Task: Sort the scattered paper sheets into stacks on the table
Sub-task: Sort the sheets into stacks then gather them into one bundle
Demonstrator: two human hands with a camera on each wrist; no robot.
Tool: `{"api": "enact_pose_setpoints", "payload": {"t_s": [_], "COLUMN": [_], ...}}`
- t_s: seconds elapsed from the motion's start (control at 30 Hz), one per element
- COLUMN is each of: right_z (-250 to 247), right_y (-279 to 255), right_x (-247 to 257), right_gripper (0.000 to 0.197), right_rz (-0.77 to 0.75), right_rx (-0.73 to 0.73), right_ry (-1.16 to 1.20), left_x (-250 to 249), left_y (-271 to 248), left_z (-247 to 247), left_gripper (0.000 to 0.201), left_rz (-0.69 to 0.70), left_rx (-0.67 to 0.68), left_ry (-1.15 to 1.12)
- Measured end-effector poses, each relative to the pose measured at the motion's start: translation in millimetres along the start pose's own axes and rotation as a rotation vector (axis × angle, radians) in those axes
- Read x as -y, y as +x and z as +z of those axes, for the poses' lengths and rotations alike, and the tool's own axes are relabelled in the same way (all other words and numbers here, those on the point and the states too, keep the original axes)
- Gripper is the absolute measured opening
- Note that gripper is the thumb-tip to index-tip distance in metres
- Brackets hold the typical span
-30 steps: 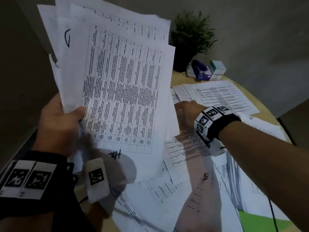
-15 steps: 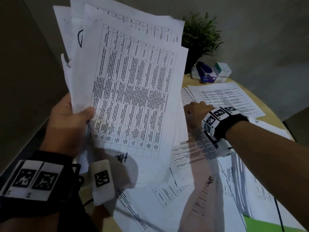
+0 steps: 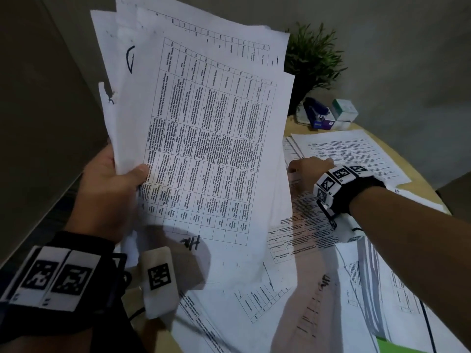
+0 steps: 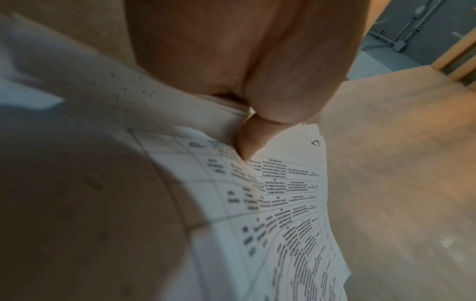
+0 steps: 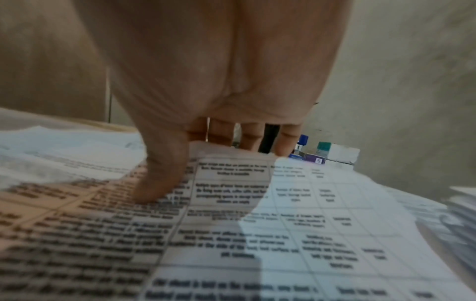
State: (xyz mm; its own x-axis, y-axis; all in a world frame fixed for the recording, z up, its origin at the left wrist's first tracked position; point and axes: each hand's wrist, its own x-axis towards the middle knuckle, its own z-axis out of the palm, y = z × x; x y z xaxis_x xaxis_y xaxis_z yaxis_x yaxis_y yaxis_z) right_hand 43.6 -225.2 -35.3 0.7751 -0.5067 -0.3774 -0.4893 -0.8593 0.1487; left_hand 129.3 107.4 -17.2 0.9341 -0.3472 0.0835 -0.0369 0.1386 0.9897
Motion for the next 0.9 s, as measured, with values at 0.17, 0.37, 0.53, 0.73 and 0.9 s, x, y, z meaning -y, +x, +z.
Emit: {"api": "enact_pose_setpoints", "payload": {"t_s": [0.17,0.37,0.53,0.73,0.9], "right_z": [-23.3,-79.6,-86.2,-66.1,-46.2], "right_y": [-4.9,-36.4,-98.2,-154.3,-197.2], "right_x": [-11.9,-24.0,-21.5,-18.7,-18.1], "right_gripper": [0.011,0.006,0.01,0.023,0.023], "right_rz": [-0.054,-0.059,-0.195,-0.246,-0.225], "right_rx": [-0.217,-0.629,-0.622,-0.472,-0.356], "right_ry": [0.2,0.54,1.252,1.793,1.816], "left_x": [1.3,1.5,-4.9,-19.0,-28.4], "left_y": [1.4,2.6,-2.3,-26.7,-68.0], "left_z": [-0.8,2.4,15.6,39.5,62.7], "left_gripper": [0.038,0.036,0.039,0.041,0.038], "left_rz": [-0.01,-0.022,-0.077,-0.184,-0.218], "left_rx": [-0.002,-0.05,-0.067,0.028,0.116], "left_ry": [0.02,0.042,0.014,-0.075,-0.061]}}
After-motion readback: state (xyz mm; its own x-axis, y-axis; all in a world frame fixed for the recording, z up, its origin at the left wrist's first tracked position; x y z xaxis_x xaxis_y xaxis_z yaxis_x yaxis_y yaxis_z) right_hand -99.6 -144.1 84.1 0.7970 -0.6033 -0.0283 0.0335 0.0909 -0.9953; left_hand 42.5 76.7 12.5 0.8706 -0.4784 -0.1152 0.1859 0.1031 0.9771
